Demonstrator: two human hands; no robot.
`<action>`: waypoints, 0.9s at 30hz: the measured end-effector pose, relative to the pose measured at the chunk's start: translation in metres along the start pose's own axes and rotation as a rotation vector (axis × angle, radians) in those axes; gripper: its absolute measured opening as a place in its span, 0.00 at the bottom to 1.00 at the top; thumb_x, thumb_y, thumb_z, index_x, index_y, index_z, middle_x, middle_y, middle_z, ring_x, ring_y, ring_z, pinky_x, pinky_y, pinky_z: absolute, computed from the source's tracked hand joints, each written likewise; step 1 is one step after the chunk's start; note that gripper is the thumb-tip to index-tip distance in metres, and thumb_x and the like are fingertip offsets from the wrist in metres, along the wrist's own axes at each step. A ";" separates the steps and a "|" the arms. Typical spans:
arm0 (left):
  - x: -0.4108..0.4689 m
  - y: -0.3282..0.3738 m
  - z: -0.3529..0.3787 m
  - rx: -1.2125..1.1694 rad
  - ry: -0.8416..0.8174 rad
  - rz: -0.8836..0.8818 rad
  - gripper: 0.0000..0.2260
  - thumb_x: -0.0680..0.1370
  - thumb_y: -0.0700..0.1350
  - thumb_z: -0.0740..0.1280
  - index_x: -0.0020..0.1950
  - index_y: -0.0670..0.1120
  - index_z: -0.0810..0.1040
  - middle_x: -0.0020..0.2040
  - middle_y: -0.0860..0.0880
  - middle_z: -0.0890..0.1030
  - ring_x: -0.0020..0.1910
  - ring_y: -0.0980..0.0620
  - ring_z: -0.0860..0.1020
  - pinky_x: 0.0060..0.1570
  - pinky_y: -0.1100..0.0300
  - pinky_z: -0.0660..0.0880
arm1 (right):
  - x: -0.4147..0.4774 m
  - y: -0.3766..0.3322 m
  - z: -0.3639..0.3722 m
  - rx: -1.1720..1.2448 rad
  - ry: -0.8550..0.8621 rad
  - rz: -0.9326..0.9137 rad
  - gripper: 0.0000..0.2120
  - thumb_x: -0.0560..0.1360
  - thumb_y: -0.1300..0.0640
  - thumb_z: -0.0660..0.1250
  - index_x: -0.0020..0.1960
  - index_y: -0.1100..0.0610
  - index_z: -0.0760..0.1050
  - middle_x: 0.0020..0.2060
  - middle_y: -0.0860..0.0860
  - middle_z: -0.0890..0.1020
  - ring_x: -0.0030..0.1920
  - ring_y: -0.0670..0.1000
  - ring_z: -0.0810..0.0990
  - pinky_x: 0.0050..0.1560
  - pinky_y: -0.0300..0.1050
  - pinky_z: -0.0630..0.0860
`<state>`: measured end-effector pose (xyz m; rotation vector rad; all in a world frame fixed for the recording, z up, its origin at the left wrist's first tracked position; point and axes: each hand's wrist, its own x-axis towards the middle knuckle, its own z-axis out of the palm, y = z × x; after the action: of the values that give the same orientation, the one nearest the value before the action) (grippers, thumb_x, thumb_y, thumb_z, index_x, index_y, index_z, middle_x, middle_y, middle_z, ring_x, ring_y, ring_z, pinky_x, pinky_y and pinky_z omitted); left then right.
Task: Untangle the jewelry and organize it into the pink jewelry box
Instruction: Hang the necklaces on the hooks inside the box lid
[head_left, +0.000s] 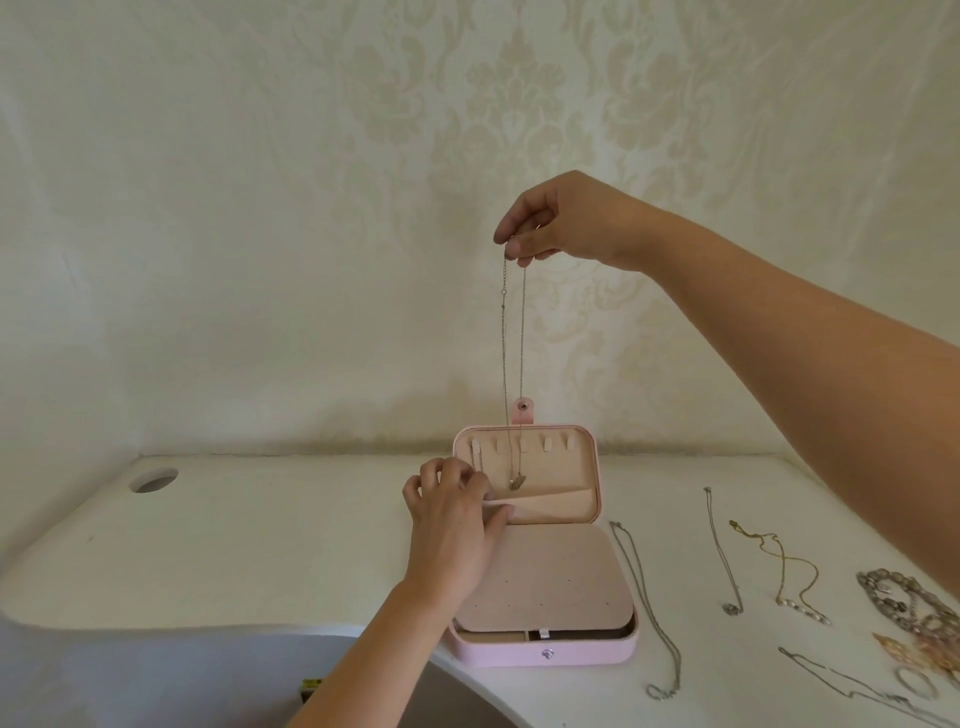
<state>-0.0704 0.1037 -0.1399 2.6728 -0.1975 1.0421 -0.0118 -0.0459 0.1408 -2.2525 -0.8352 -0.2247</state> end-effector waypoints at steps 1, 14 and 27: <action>0.000 0.000 0.000 0.000 -0.001 -0.002 0.10 0.65 0.54 0.76 0.36 0.50 0.78 0.43 0.50 0.76 0.47 0.46 0.74 0.49 0.55 0.58 | -0.001 0.001 0.002 -0.010 -0.002 0.006 0.08 0.72 0.64 0.71 0.51 0.60 0.79 0.38 0.51 0.82 0.39 0.45 0.81 0.44 0.33 0.76; -0.001 0.000 -0.002 -0.013 -0.021 -0.017 0.09 0.67 0.53 0.75 0.37 0.50 0.79 0.45 0.50 0.77 0.50 0.45 0.74 0.51 0.51 0.67 | -0.031 0.050 0.071 -0.039 0.070 0.080 0.05 0.69 0.63 0.73 0.43 0.56 0.83 0.36 0.50 0.84 0.37 0.44 0.81 0.45 0.35 0.77; -0.001 0.000 -0.002 -0.027 -0.022 -0.036 0.08 0.69 0.53 0.74 0.39 0.50 0.80 0.47 0.49 0.77 0.53 0.44 0.74 0.53 0.50 0.68 | -0.041 0.065 0.103 0.057 0.125 0.110 0.05 0.66 0.63 0.76 0.40 0.57 0.82 0.34 0.49 0.83 0.30 0.37 0.79 0.35 0.28 0.75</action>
<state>-0.0725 0.1040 -0.1392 2.6545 -0.1661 0.9925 -0.0111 -0.0314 0.0131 -2.1989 -0.6419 -0.2841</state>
